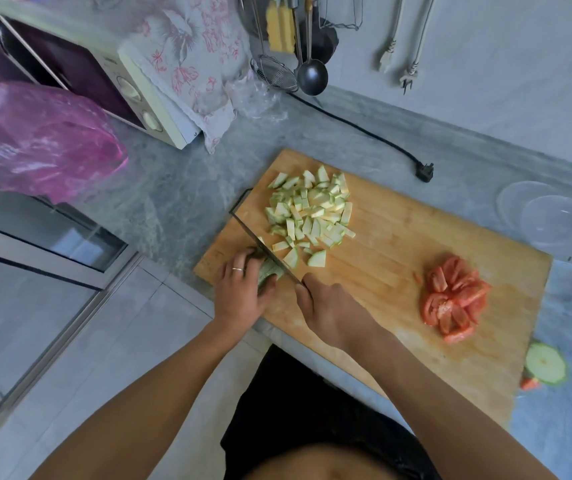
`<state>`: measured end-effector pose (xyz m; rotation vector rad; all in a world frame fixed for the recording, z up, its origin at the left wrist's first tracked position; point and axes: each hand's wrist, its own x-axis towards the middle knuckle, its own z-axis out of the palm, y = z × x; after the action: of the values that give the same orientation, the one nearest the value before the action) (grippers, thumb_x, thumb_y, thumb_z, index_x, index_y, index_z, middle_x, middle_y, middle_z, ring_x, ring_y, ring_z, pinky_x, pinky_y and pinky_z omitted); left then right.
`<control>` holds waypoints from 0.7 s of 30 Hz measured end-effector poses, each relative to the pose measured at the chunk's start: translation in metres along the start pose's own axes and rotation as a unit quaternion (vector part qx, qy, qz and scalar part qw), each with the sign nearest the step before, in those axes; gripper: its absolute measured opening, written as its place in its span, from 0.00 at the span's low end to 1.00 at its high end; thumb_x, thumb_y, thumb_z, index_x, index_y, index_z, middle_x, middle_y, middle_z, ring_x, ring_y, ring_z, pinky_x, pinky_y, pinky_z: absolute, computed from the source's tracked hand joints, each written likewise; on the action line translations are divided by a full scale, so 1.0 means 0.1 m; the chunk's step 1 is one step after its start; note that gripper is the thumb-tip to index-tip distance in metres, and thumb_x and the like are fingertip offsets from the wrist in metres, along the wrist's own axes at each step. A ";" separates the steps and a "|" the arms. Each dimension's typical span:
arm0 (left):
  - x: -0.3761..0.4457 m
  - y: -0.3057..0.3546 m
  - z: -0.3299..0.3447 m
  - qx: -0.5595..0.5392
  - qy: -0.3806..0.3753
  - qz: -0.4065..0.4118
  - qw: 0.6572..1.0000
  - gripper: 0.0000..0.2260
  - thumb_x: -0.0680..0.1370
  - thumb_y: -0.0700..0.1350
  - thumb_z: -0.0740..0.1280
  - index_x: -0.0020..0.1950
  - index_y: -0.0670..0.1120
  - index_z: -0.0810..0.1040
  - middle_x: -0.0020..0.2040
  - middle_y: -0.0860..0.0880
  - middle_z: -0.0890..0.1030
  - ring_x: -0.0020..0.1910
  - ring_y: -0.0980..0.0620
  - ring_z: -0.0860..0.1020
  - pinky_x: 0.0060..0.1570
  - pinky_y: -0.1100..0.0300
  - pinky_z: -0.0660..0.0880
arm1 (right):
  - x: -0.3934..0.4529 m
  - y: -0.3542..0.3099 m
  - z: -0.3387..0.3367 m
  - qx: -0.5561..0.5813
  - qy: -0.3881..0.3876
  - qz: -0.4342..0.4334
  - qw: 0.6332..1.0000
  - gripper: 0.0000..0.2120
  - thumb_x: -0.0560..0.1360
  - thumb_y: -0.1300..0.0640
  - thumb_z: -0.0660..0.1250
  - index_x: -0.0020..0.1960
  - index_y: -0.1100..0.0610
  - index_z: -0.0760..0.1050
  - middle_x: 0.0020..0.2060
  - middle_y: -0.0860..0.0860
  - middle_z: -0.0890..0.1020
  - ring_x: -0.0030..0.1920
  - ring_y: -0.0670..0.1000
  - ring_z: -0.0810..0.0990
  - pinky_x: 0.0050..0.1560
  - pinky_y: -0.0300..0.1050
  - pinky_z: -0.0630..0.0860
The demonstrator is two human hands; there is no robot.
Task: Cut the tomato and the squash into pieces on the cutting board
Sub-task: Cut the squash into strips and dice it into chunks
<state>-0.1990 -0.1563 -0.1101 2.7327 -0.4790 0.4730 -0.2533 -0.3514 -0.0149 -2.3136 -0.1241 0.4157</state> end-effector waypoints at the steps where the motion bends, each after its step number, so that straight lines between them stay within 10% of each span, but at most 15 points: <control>1: 0.00 -0.01 0.00 -0.001 -0.001 0.000 1.000 0.16 0.74 0.52 0.68 0.54 0.40 0.78 0.58 0.42 0.77 0.54 0.42 0.78 0.51 0.46 0.76 | -0.01 0.01 0.03 0.000 -0.001 0.005 1.000 0.11 0.84 0.49 0.53 0.47 0.55 0.64 0.28 0.55 0.70 0.25 0.58 0.66 0.26 0.45 0.59; 10: -0.01 0.02 -0.07 -0.021 -0.033 -0.014 0.999 0.19 0.76 0.55 0.64 0.60 0.44 0.76 0.62 0.45 0.75 0.55 0.44 0.77 0.54 0.47 0.75 | -0.02 0.18 -0.23 0.182 -0.020 0.124 0.975 0.17 0.84 0.45 0.51 0.45 0.55 0.70 0.31 0.55 0.73 0.24 0.54 0.73 0.25 0.47 0.72; 21: 0.01 -0.09 -0.13 -0.175 -0.011 -0.038 0.984 0.18 0.74 0.50 0.73 0.58 0.40 0.81 0.59 0.45 0.79 0.61 0.48 0.78 0.59 0.51 0.77 | -0.14 -0.11 -0.30 0.049 0.031 -0.030 0.998 0.17 0.84 0.49 0.56 0.37 0.51 0.64 0.28 0.51 0.72 0.29 0.54 0.69 0.31 0.48 0.64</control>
<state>-0.1978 -0.1433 -0.1000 2.4085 -0.4181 0.3052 -0.2563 -0.3675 0.0162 -2.2181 -0.1399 0.3117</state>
